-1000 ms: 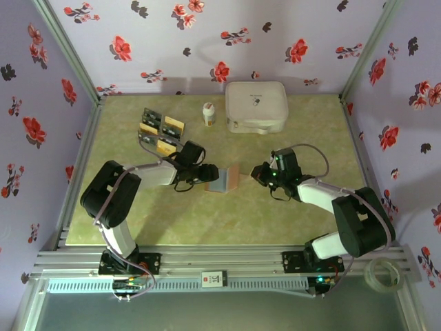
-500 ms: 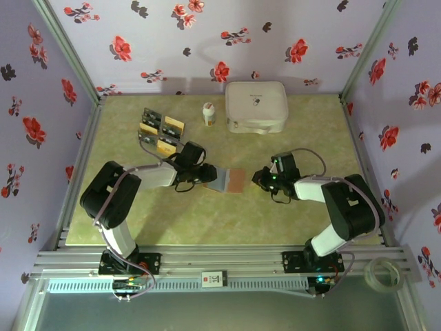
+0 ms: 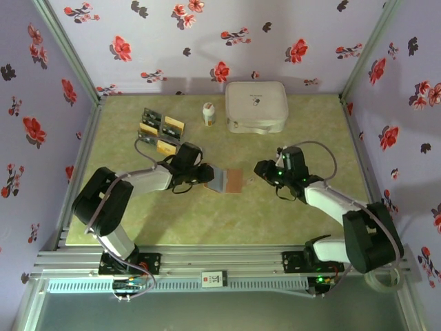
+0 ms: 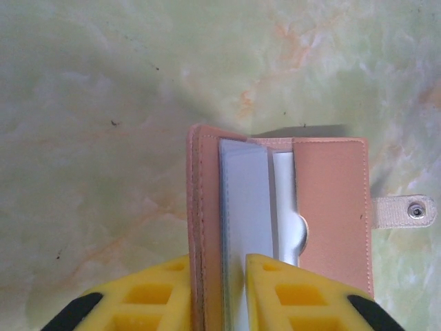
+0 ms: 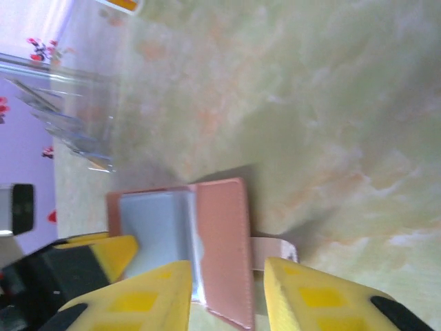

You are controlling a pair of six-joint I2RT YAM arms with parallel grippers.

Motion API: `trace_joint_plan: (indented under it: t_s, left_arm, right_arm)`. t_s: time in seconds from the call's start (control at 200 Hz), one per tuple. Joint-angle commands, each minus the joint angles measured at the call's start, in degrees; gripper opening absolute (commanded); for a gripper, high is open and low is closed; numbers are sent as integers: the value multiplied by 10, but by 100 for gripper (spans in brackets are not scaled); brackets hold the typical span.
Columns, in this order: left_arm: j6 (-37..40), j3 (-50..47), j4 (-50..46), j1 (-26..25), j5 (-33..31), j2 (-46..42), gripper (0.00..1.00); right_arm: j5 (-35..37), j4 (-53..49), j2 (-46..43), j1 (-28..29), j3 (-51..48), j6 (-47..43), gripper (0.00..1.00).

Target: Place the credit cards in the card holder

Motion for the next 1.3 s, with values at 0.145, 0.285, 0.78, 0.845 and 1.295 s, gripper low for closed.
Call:
trace_joint_plan:
  t_s: [0.145, 0.285, 0.78, 0.845, 1.295]
  left_arm:
    - [-12, -4, 8, -7, 1, -16, 24]
    - [-11, -3, 7, -7, 1, -18, 24]
    - [-5, 2, 4, 16, 1, -36, 49]
    - [-8, 0, 9, 23, 5, -40, 51]
    - [-44, -27, 72, 54, 42, -36, 39]
  right_arm:
    - [0, -29, 53, 71, 75, -23, 22]
    - [-8, 16, 125, 110, 88, -11, 17]
    - [5, 101, 244, 119, 44, 6, 10]
    - [7, 102, 245, 119, 42, 7, 10]
    - [11, 106, 253, 119, 35, 8, 9]
